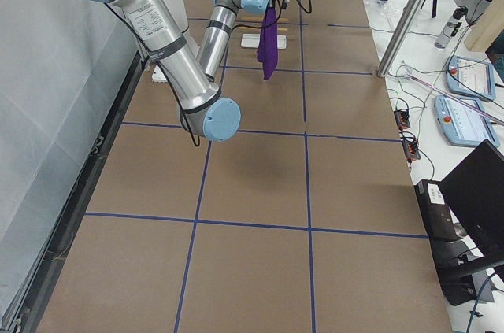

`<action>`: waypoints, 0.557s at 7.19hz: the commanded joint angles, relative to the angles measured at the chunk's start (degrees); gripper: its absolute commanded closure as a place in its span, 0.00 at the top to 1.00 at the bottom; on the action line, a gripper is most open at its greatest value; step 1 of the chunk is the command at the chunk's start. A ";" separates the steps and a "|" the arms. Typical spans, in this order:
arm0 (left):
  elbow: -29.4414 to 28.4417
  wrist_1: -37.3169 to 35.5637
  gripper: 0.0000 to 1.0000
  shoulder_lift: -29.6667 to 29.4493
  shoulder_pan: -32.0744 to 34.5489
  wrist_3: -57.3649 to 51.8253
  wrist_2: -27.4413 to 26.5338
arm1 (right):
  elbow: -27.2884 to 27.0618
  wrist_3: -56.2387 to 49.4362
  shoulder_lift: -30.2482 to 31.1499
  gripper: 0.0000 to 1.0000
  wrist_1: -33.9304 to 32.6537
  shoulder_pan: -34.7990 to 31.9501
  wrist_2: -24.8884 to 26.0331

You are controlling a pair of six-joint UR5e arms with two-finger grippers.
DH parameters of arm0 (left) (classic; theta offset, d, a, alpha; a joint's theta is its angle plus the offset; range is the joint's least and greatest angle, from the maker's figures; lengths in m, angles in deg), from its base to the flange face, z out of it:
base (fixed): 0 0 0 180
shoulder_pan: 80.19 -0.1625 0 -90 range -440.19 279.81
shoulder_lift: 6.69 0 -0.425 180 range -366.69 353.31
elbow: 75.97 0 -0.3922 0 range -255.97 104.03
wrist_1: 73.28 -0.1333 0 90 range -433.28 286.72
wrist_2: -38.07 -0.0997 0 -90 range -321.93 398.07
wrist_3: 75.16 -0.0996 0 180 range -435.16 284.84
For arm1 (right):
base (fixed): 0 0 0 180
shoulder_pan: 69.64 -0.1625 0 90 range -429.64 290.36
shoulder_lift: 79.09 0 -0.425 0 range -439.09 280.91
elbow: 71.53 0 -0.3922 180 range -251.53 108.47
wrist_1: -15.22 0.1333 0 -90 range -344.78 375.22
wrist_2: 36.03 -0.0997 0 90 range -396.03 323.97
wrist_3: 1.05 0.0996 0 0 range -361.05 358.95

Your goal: Hang towel on rack

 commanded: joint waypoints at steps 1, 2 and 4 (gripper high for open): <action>-0.38 0.01 0.66 -0.63 -0.97 1.32 -0.82 | 0.00 0.00 -0.04 0.00 0.00 0.02 0.26; -0.38 0.01 0.49 -0.72 -0.97 1.67 -0.82 | -0.08 0.00 0.05 0.00 0.00 0.02 0.35; -0.21 0.01 0.19 -0.72 -0.97 1.76 -0.73 | -0.09 0.00 -0.04 0.00 0.00 0.02 0.35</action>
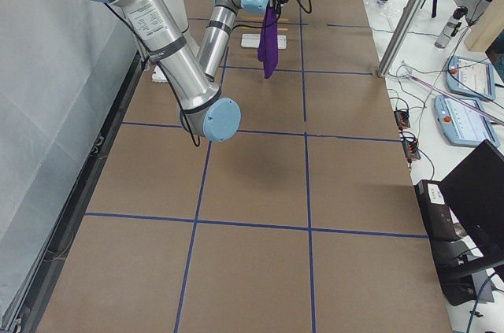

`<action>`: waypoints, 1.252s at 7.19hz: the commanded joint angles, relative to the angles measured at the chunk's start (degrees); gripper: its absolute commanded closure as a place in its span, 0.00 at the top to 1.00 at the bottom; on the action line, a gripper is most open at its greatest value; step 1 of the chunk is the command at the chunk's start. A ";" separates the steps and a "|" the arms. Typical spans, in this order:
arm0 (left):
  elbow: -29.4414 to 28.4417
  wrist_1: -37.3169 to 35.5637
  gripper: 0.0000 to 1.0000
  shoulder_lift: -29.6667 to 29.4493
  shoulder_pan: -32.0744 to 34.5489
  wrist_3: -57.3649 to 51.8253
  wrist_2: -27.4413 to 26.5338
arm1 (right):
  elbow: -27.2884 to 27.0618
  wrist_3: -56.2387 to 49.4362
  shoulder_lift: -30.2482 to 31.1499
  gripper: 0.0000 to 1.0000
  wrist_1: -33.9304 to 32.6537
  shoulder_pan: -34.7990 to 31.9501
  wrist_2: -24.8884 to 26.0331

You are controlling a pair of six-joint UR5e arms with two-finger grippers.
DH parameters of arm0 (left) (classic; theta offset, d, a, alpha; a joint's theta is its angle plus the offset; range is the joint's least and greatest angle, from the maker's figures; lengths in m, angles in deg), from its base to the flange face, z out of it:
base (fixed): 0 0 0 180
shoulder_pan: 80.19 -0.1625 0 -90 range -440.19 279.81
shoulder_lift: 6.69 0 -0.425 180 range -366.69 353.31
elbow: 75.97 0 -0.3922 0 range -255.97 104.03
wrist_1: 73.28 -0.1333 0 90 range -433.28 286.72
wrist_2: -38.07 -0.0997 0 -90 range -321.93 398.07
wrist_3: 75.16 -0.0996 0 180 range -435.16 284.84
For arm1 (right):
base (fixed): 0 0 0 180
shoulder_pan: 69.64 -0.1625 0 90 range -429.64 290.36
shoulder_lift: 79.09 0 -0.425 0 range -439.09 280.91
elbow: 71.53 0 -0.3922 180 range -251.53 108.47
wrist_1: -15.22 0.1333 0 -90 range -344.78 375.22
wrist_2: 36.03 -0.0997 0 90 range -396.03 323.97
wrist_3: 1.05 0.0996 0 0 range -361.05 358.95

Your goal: Hang towel on rack

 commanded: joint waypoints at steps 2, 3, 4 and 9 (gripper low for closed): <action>0.70 -0.09 0.00 -0.03 -0.12 0.19 0.06 | -0.01 0.00 -0.03 0.00 0.00 0.00 0.06; 0.70 -0.09 0.00 0.06 -0.12 0.19 0.06 | -0.01 0.00 0.06 0.00 0.00 0.00 -0.03; 0.70 -0.09 0.00 0.15 -0.12 0.19 0.06 | -0.01 0.09 0.24 0.99 -0.26 -0.17 0.66; 8.21 -0.09 0.00 8.62 -0.03 -0.77 -0.21 | -7.81 -0.61 10.21 1.00 -0.26 -5.69 -1.26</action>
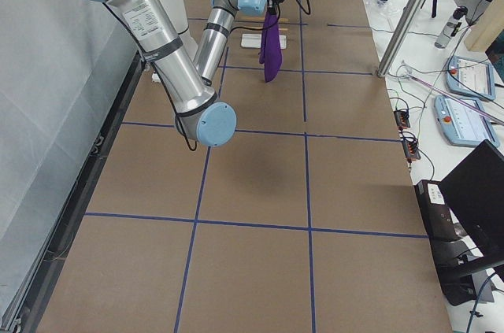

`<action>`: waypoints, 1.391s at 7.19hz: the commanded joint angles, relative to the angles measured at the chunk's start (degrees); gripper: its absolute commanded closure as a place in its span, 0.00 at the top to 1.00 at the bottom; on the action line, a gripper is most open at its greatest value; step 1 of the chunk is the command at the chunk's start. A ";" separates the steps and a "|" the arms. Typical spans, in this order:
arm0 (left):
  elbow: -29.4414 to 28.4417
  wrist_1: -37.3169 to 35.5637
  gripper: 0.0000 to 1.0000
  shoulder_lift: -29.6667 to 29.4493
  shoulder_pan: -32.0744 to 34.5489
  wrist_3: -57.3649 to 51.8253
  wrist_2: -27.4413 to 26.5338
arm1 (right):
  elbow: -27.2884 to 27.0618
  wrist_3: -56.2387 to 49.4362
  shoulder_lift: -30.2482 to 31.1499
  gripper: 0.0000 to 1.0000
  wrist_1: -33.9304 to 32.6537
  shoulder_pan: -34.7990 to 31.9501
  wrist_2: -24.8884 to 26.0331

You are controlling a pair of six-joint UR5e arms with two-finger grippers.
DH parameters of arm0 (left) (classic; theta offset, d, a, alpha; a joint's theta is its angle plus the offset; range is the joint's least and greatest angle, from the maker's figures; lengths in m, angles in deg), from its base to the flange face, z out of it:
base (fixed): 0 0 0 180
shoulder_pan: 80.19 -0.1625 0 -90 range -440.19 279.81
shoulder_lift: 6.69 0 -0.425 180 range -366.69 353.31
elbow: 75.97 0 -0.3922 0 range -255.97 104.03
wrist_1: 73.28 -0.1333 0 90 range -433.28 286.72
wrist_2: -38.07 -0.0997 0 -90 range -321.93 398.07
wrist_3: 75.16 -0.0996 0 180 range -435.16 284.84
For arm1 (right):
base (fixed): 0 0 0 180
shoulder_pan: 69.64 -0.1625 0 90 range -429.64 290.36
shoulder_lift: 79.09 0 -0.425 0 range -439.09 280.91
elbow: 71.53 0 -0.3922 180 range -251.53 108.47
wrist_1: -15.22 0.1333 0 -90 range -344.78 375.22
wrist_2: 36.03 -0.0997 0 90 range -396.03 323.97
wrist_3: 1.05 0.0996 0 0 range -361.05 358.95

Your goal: Hang towel on rack

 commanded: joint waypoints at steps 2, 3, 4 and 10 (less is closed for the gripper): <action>10.77 0.00 0.00 12.68 1.09 -4.47 -0.23 | -4.02 -0.48 11.18 1.00 0.24 -5.43 -1.13; 12.79 0.00 0.00 16.55 2.75 -8.50 -0.23 | -3.85 -0.57 13.13 1.00 0.42 -6.40 -1.21; 14.47 0.00 0.00 19.98 5.64 -13.76 -0.14 | -3.50 -0.83 16.37 1.00 0.51 -7.89 -1.91; 13.34 0.44 0.00 38.10 14.89 -47.18 -1.63 | -1.30 -5.23 20.36 1.00 0.51 -10.19 -1.74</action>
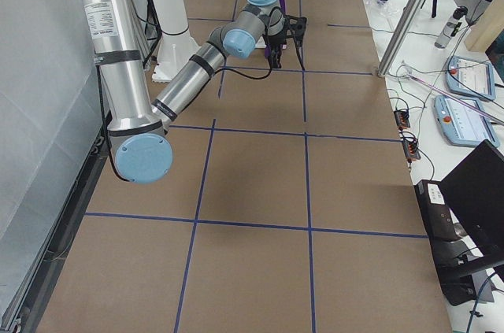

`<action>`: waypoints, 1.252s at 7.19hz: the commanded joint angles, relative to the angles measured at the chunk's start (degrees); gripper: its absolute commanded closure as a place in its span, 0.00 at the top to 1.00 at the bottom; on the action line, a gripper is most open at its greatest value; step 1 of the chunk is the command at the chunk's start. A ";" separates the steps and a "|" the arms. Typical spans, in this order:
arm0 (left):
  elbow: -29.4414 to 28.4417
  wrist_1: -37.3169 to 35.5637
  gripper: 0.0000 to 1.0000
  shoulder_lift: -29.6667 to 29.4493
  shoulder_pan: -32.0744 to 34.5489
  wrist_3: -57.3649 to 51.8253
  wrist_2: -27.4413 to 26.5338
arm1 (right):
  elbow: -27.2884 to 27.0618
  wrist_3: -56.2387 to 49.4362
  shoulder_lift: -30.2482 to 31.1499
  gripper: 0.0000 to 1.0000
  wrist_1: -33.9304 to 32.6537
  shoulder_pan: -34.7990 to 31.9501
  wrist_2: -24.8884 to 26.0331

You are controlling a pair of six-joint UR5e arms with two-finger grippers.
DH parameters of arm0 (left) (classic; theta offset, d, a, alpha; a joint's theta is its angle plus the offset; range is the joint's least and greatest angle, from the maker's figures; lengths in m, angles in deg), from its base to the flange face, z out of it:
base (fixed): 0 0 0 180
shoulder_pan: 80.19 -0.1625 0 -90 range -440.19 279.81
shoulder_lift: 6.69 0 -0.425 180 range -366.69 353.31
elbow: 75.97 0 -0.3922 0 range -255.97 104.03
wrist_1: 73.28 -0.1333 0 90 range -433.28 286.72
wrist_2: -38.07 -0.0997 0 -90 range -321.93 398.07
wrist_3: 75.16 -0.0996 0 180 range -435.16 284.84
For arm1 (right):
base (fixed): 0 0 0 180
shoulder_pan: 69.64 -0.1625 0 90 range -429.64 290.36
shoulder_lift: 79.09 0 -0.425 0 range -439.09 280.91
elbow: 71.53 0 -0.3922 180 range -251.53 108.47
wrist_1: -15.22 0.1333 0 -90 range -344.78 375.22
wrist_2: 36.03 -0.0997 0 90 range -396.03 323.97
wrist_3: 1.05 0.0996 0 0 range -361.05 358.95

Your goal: Hang towel on rack

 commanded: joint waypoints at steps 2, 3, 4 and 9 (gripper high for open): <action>-1.70 0.61 0.00 3.73 1.28 -6.47 -1.21 | -0.01 -0.06 0.18 1.00 0.03 -0.55 0.00; -2.22 0.61 0.00 3.73 1.10 -6.56 -1.30 | -0.01 -0.06 0.36 1.00 0.03 -0.90 0.00; -3.36 0.61 0.09 3.65 0.84 -6.57 -2.69 | -0.01 -0.15 0.45 1.00 0.03 -1.17 0.00; -5.57 0.61 1.00 5.49 1.27 -16.45 -7.80 | 1.73 -9.39 5.78 1.00 -0.15 -4.67 0.09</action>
